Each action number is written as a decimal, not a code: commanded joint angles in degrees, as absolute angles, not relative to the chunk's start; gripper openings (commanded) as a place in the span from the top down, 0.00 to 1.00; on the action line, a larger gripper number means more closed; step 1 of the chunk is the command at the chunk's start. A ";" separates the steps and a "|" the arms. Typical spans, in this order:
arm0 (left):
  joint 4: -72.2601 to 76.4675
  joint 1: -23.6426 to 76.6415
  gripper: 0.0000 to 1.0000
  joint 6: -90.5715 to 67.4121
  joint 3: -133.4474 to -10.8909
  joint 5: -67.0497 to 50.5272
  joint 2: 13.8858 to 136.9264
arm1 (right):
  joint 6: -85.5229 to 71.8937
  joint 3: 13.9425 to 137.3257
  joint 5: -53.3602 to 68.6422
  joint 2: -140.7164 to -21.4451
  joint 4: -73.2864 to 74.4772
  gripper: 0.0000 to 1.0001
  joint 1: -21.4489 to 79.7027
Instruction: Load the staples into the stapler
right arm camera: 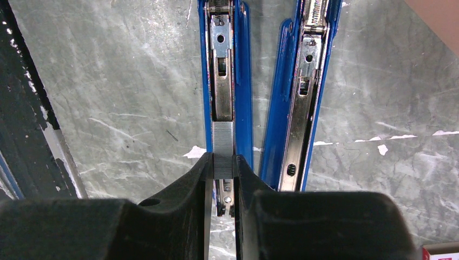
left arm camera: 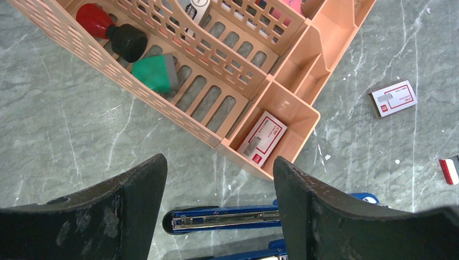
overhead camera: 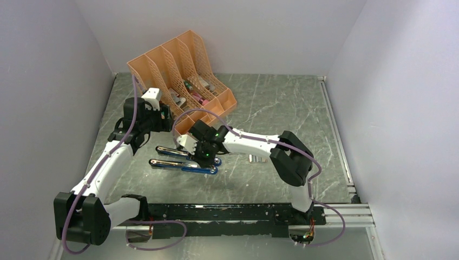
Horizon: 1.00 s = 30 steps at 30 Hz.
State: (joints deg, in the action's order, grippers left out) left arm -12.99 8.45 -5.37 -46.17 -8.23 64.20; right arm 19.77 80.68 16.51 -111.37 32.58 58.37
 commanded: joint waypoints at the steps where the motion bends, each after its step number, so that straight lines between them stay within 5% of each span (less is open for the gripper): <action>1: -12.74 8.00 0.24 -5.19 -46.02 -8.43 63.46 | 20.26 80.96 17.06 -112.50 33.29 0.96 58.64; 9: -12.77 7.98 0.24 -5.18 -45.97 -8.48 63.46 | 19.32 80.13 18.31 -111.60 31.68 0.84 58.54; 30: -12.78 7.95 0.24 -5.18 -45.98 -8.43 63.28 | 17.55 78.48 19.17 -109.14 28.75 0.70 58.45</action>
